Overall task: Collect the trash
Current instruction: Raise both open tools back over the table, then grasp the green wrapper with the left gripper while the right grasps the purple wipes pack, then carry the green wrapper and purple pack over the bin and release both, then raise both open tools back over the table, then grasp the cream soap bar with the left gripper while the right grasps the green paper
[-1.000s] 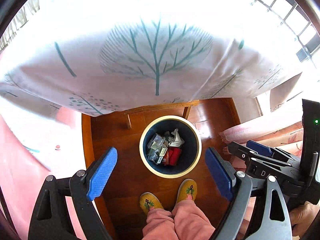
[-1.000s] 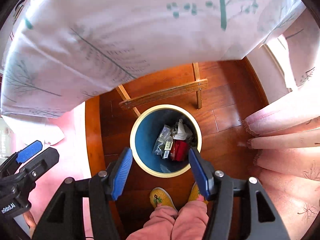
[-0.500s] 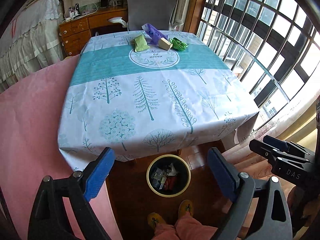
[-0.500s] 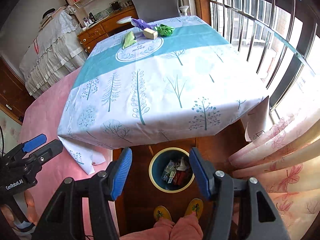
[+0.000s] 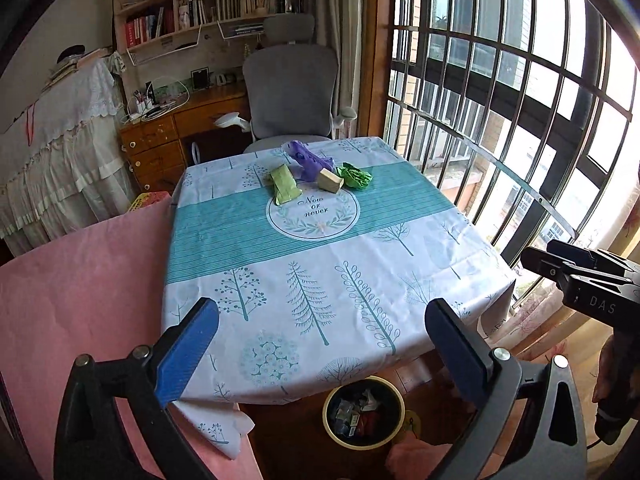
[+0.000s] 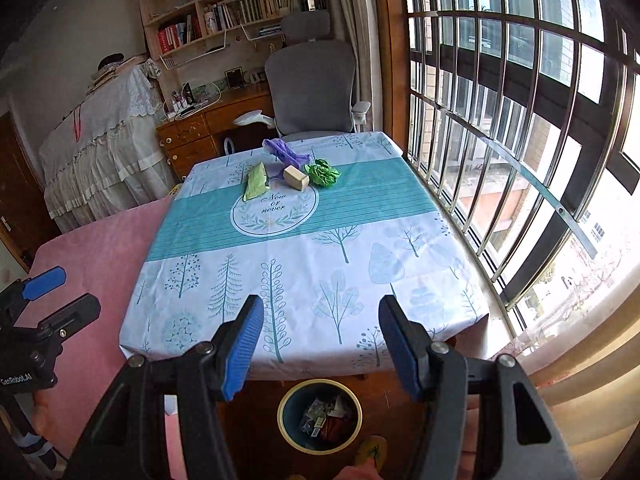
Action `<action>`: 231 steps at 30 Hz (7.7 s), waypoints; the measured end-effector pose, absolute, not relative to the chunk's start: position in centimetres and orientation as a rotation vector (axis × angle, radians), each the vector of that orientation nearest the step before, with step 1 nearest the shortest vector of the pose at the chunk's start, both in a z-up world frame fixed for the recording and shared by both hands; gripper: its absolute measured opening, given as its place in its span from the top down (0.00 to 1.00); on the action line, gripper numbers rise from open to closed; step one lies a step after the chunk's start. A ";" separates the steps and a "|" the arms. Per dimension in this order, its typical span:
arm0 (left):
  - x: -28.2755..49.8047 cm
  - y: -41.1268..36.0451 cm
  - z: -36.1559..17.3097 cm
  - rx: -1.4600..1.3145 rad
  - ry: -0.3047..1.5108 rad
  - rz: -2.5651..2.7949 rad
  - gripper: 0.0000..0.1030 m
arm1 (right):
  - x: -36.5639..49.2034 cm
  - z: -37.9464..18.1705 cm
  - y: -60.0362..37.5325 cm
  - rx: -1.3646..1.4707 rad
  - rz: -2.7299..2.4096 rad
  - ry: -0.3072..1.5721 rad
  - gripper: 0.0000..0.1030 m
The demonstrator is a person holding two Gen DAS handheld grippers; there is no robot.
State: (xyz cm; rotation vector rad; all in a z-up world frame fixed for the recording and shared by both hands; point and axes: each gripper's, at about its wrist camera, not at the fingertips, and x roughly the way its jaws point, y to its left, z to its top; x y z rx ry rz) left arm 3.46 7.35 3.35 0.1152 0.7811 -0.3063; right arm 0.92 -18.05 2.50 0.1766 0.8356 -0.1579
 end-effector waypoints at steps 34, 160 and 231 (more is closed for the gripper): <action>48.9 1.9 -14.1 -0.174 1.198 0.139 0.01 | 53.7 -15.2 -21.9 -0.048 0.395 1.148 0.27; 0.1 4.7 -28.4 -0.007 1.354 -0.224 0.08 | -2.4 -32.2 -17.2 0.408 -0.057 1.421 0.37; 49.8 -7.8 -18.3 -0.353 1.317 0.057 0.29 | 46.8 -19.1 -32.3 0.165 0.342 1.197 0.67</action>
